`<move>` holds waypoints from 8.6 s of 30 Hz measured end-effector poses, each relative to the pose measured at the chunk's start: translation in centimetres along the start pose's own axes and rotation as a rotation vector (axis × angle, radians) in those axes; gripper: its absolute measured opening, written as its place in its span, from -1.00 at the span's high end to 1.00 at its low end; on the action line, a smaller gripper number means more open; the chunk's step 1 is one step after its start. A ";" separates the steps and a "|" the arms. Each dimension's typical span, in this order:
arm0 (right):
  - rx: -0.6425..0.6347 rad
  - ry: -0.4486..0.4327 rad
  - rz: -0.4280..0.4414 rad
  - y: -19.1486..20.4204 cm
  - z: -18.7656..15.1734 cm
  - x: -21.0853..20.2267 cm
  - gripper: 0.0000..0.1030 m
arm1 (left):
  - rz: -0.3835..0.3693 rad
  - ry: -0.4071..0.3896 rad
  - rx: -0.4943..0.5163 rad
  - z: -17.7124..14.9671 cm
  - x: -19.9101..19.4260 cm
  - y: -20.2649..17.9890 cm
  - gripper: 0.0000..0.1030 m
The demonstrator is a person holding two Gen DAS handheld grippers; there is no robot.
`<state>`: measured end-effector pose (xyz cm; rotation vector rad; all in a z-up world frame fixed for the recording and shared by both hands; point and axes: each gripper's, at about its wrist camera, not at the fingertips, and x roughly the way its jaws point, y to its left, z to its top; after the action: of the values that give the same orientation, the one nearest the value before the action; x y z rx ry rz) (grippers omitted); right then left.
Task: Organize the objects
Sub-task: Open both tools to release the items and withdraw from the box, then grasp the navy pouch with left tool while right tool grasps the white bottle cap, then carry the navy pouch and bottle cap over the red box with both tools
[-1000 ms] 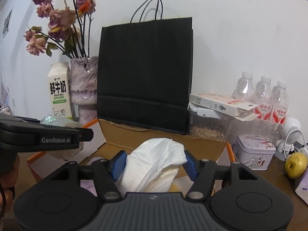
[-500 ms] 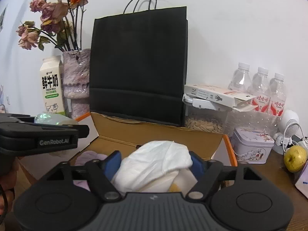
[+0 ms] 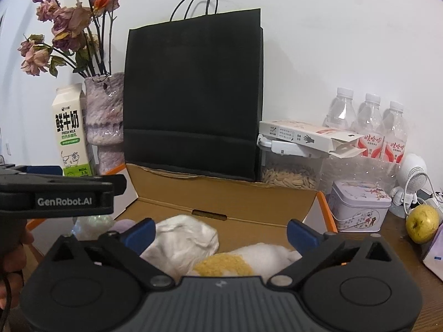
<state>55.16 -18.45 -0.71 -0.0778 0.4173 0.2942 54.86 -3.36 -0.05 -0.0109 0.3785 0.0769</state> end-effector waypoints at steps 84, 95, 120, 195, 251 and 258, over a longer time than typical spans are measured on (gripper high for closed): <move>0.081 0.105 0.004 3.3 -16.5 -26.1 -1.00 | -0.230 0.341 0.216 -15.2 -24.0 2.9 -1.00; 0.078 0.136 -0.012 3.6 -16.6 -25.8 -1.00 | -0.167 0.322 0.100 -15.4 -20.6 3.9 -0.90; -0.052 0.068 0.033 7.7 -16.0 -26.5 -0.92 | -0.079 0.121 -0.038 -15.6 -26.3 7.6 -0.29; 0.004 -0.146 0.084 5.5 -5.6 -20.7 0.25 | -0.095 0.013 -0.063 -5.2 -21.6 1.3 -0.25; -0.023 -0.100 0.027 0.0 1.0 -5.6 0.25 | -0.082 0.018 -0.053 0.9 -5.6 -1.2 -0.25; -0.030 -0.073 0.017 -0.8 1.0 -3.2 0.25 | -0.089 0.030 -0.036 1.3 -3.1 -1.5 -0.25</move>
<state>53.05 -19.95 1.56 -0.0924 0.3414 0.3191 52.63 -5.01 2.33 -0.0649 0.4061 -0.0044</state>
